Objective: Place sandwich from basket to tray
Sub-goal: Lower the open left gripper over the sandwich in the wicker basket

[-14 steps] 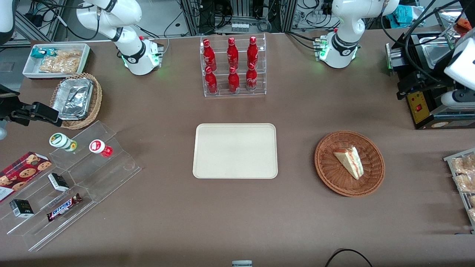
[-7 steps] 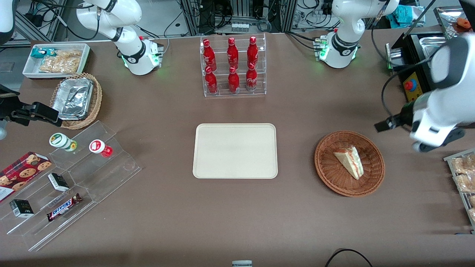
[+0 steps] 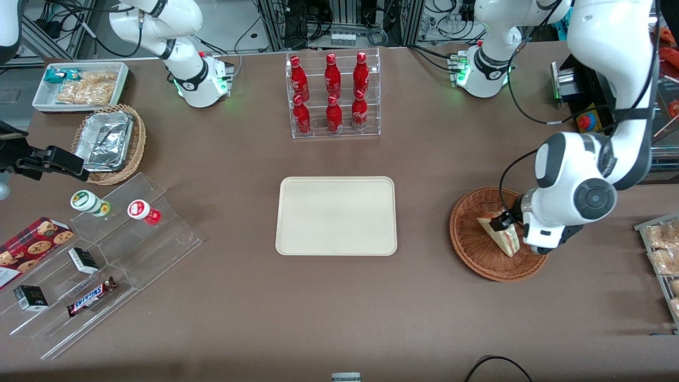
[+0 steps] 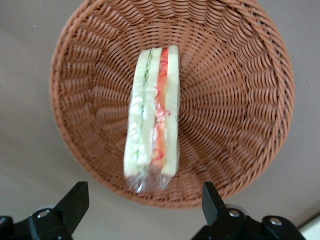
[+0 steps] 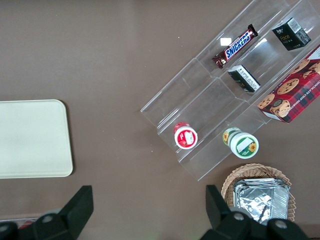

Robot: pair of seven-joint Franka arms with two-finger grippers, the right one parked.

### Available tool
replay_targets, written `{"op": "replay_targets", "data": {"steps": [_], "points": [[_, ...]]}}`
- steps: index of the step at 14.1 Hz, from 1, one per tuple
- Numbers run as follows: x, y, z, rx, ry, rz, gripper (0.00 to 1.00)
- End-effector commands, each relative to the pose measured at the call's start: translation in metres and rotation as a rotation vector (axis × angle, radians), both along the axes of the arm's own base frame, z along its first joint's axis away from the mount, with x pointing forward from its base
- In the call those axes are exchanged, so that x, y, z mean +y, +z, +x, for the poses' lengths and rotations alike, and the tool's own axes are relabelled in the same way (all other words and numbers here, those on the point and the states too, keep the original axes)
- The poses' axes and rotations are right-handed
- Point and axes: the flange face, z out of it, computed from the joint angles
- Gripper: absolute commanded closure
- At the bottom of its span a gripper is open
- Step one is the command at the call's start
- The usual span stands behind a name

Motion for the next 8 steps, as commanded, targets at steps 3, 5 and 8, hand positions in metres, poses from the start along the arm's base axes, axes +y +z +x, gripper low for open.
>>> {"op": "replay_targets", "data": {"steps": [3, 5, 8], "points": [[0.007, -0.034, -0.004, -0.047, 0.061, 0.019, 0.0], [0.008, -0.05, -0.006, -0.055, 0.063, 0.015, 0.0], [0.016, -0.078, -0.007, -0.074, 0.076, 0.014, 0.0]]}}
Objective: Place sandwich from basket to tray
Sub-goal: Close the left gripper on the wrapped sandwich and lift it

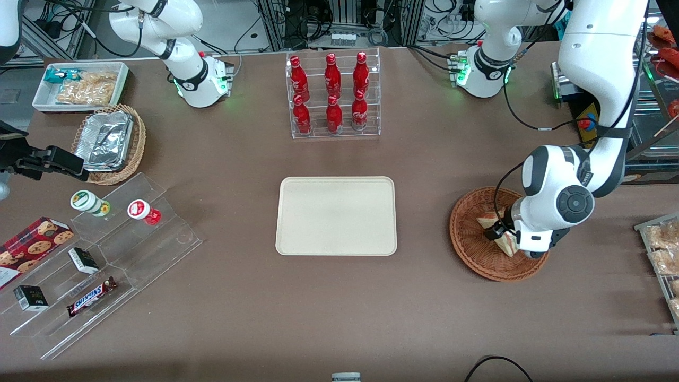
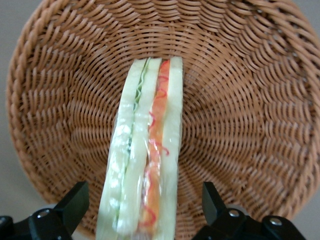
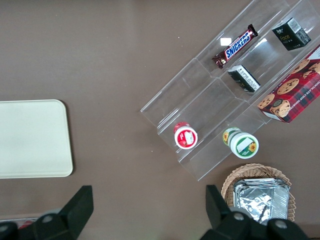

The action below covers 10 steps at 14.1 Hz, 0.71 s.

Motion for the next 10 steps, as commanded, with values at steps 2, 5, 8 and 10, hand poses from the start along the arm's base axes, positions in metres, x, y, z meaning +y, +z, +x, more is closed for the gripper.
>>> {"op": "replay_targets", "data": {"steps": [2, 5, 8, 10], "points": [[0.007, -0.03, 0.0, -0.022, 0.019, 0.014, 0.31], [0.005, -0.024, 0.004, -0.033, 0.013, 0.014, 0.75], [-0.034, 0.013, 0.013, -0.051, -0.047, 0.013, 0.82], [-0.085, 0.043, 0.016, -0.015, -0.12, 0.02, 0.82]]}}
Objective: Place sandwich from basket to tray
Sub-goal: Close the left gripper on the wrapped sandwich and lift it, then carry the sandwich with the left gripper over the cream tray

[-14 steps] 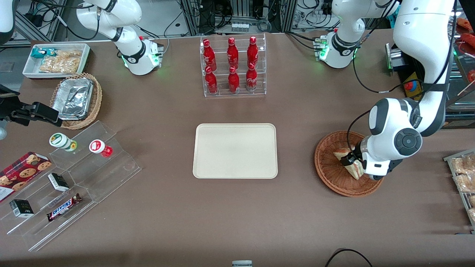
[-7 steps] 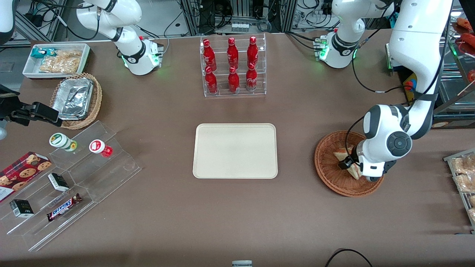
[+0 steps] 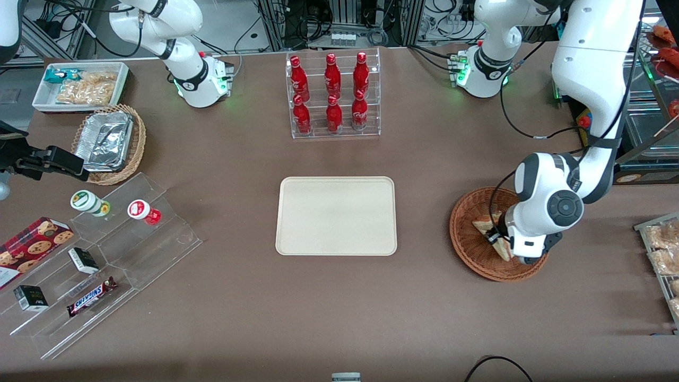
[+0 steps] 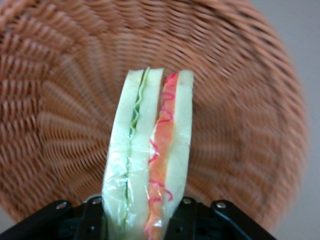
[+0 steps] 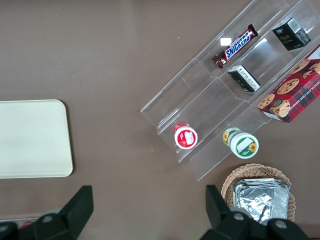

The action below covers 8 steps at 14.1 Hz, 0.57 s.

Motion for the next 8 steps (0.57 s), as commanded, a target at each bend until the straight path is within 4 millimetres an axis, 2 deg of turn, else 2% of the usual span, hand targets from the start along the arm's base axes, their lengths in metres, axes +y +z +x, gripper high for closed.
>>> {"op": "replay_targets", "data": {"steps": [1, 2, 4, 6, 8], "points": [[-0.08, 0.047, 0.001, 0.013, -0.107, 0.025, 0.81], [-0.111, 0.058, -0.001, 0.0, -0.152, 0.023, 0.81], [-0.181, 0.064, -0.008, -0.028, -0.251, 0.007, 0.78], [-0.258, 0.05, -0.027, -0.036, -0.358, -0.005, 0.78], [-0.318, 0.038, -0.034, -0.06, -0.402, -0.029, 0.78]]}}
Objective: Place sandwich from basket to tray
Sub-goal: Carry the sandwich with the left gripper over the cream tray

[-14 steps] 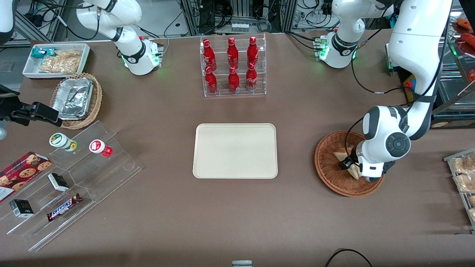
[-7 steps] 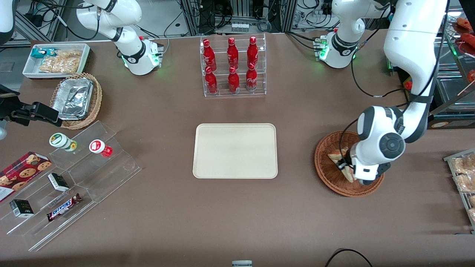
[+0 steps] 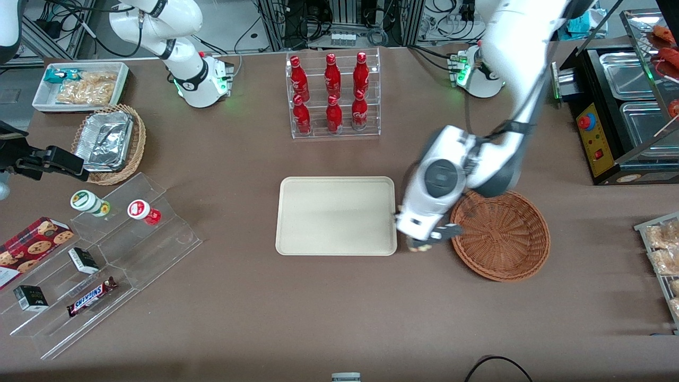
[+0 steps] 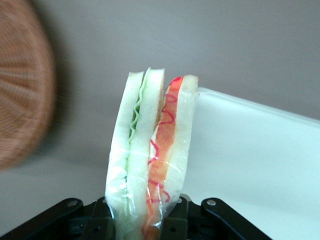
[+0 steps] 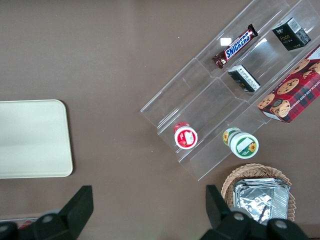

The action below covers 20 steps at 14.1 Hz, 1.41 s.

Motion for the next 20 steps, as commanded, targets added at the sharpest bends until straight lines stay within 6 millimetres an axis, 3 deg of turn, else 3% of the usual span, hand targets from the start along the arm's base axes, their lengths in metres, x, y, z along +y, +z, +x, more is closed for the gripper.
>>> {"op": "replay_targets", "data": {"steps": [1, 3, 7, 13, 14, 15, 16, 18, 20], "points": [[-0.074, -0.029, -0.001, -0.013, -0.047, -0.01, 0.78], [-0.109, -0.05, -0.013, -0.012, -0.092, -0.017, 0.78], [-0.151, -0.084, -0.039, 0.029, -0.1, -0.04, 0.78], [-0.159, -0.107, -0.048, 0.048, -0.097, -0.034, 0.76], [-0.158, -0.107, -0.047, 0.05, -0.098, -0.032, 0.69], [-0.157, -0.105, -0.047, 0.051, -0.098, -0.031, 0.39], [-0.157, -0.099, -0.046, 0.046, -0.099, -0.037, 0.01], [-0.155, -0.062, -0.044, 0.052, -0.091, -0.049, 0.0], [-0.136, -0.01, -0.033, 0.042, -0.076, -0.042, 0.0]]}}
